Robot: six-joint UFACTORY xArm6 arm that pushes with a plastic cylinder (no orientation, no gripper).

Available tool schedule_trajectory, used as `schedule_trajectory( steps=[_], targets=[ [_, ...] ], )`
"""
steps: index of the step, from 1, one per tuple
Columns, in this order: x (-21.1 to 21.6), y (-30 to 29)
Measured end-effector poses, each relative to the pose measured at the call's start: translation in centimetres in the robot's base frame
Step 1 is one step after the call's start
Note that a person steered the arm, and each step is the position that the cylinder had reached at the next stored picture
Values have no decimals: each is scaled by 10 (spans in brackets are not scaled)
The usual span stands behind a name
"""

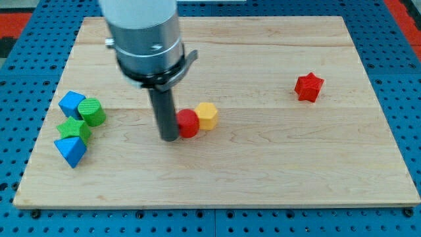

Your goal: Move the red circle and yellow hexagon

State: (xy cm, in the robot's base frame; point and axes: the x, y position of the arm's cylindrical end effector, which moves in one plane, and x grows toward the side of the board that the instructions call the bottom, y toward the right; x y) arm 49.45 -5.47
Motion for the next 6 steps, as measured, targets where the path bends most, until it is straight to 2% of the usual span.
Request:
schedule_trajectory(
  steps=[1, 2, 3, 4, 5, 6],
  targets=[
    [-17, 34],
    [-23, 109],
    [-42, 140],
    [-44, 141],
    [33, 125],
    [1, 110]
  ],
)
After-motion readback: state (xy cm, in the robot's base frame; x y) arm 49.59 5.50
